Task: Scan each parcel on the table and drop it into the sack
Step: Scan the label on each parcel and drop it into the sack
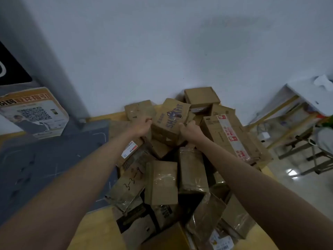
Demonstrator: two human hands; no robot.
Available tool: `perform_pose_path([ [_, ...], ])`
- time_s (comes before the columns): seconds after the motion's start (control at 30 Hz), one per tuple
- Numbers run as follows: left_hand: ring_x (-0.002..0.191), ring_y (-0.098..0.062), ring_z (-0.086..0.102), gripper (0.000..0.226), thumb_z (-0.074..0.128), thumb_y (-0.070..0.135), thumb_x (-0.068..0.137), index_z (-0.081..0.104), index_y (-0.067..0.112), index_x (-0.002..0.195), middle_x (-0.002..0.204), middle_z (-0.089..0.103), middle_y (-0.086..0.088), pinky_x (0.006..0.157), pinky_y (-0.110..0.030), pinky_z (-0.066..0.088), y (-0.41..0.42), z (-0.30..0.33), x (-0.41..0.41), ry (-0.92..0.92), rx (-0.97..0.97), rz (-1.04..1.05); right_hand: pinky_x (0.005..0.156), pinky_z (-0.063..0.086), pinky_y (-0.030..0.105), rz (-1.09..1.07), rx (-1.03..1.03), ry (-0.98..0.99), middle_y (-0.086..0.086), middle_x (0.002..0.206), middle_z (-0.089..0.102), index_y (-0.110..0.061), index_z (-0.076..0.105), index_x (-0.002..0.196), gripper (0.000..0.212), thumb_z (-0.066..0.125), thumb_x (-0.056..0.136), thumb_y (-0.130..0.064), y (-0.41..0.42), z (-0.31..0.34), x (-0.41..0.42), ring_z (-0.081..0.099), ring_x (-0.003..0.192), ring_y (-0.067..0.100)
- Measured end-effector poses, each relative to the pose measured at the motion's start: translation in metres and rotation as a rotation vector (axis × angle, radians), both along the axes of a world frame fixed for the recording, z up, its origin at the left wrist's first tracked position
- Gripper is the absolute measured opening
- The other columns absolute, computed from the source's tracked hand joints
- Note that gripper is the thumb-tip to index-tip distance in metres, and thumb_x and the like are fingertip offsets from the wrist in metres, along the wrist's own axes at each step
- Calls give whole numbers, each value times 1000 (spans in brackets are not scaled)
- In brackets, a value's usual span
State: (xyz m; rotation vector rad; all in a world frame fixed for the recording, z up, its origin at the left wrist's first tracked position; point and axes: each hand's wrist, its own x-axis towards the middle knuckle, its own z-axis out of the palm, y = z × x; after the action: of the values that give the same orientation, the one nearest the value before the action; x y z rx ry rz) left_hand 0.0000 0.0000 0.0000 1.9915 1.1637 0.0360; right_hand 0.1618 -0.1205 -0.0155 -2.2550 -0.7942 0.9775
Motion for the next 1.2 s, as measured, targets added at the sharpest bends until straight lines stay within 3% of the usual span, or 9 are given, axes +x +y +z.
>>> perform_pose_path([
  [0.13, 125, -24, 48, 46, 38, 42, 105, 50, 13, 140, 131, 52, -2, 97, -32, 37, -5, -5, 13, -36, -145, 10, 103, 50, 50, 7, -1, 45, 10, 140, 53, -9, 36, 148, 71, 46, 93, -53, 8, -18, 9, 56, 123, 29],
  [0.23, 113, -23, 56, 36, 49, 34, 102, 58, 12, 128, 123, 60, -6, 87, -31, 42, -7, -9, 21, -52, -115, 9, 99, 54, 47, -3, -12, 132, 8, 129, 62, -11, 52, 137, 48, 48, 98, -40, 16, -30, 13, 61, 114, 26],
  [0.33, 107, -18, 55, 35, 54, 30, 100, 58, 10, 129, 122, 60, -5, 81, -27, 40, -14, -7, 23, -69, -82, 24, 100, 53, 48, 18, 21, 165, 7, 125, 65, -12, 58, 130, 34, 49, 101, -28, 11, -19, 14, 62, 114, 25],
  [0.4, 107, -16, 54, 37, 56, 31, 99, 56, 12, 131, 121, 59, -2, 81, -26, 41, -20, -6, 18, -75, -77, 21, 100, 54, 47, 34, 48, 192, 6, 125, 65, -13, 58, 130, 31, 50, 102, -23, 2, -12, 11, 62, 114, 24],
  [0.57, 111, -17, 60, 42, 65, 29, 92, 54, 18, 131, 123, 64, 1, 96, -36, 49, -36, -7, -11, -152, -59, 34, 100, 52, 39, 84, 135, 172, 0, 131, 60, -13, 48, 139, 37, 51, 103, -18, -15, -1, -10, 57, 122, 20],
  [0.73, 99, -13, 65, 35, 73, 32, 85, 58, 19, 114, 101, 66, 9, 80, -26, 49, -50, 6, -51, -205, 27, 158, 97, 53, 40, 208, 247, 109, -3, 117, 56, -15, 46, 135, 32, 50, 103, -15, -18, 23, -48, 57, 113, 19],
  [0.9, 94, -5, 62, 35, 74, 39, 84, 54, 27, 111, 101, 61, 16, 80, -29, 50, -69, 28, -93, -170, 144, 241, 100, 45, 33, 328, 331, 63, 3, 134, 61, -15, 46, 141, 38, 52, 103, -16, -22, 35, -81, 56, 123, 22],
  [1.2, 95, -16, 55, 45, 71, 47, 85, 46, 17, 106, 107, 55, -1, 66, -26, 42, -125, 31, -179, -81, 212, 322, 102, 41, 30, 491, 276, 51, 3, 137, 59, -13, 45, 144, 40, 50, 104, -13, -53, 48, -157, 53, 127, 22],
])
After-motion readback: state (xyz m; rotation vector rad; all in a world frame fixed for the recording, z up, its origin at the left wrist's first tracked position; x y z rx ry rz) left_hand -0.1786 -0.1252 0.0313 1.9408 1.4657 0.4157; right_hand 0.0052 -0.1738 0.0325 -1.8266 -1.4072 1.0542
